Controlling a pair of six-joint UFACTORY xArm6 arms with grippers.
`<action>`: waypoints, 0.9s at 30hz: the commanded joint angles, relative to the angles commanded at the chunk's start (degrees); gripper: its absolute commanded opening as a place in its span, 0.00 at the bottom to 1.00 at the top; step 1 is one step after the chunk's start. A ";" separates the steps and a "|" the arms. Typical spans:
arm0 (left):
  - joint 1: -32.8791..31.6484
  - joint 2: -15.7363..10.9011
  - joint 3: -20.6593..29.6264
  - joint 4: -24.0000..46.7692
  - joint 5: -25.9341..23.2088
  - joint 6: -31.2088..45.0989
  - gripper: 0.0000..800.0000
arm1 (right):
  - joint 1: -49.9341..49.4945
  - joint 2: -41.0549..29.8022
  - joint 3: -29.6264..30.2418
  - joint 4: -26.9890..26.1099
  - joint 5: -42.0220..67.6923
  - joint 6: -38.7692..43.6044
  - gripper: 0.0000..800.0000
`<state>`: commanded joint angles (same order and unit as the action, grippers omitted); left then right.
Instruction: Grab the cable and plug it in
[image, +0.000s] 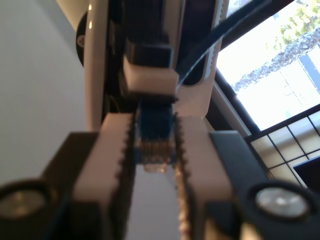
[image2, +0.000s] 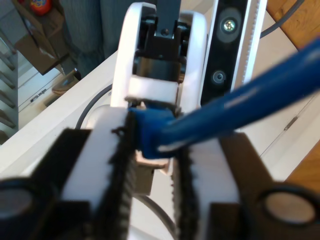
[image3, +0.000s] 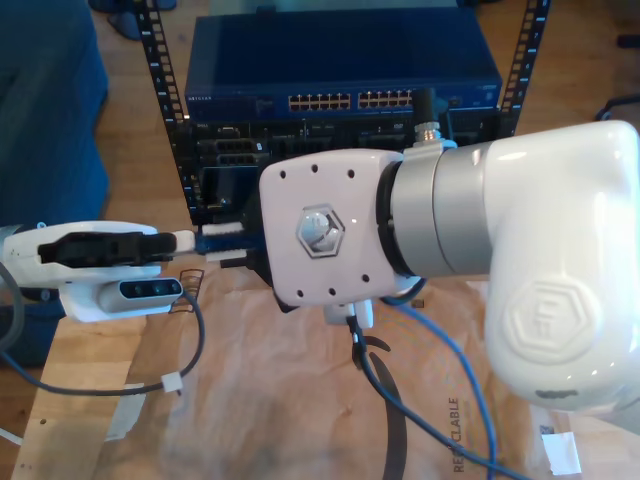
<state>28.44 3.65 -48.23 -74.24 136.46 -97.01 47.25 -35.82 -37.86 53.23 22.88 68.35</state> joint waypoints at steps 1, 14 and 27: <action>0.00 0.00 -0.09 0.00 0.00 0.18 0.62 | 0.00 0.09 0.09 0.00 0.00 0.26 0.04; 2.37 -1.76 -2.73 0.35 -5.10 -0.18 0.99 | -1.93 0.26 -0.09 -0.53 -8.09 -0.09 0.00; 11.87 -7.30 -9.93 27.25 -9.93 9.41 1.00 | -15.91 -3.78 8.35 -13.80 -21.71 -0.18 0.05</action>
<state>40.31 -3.65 -58.16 -46.99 126.53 -87.60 31.34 -39.60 -29.51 39.43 1.16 68.18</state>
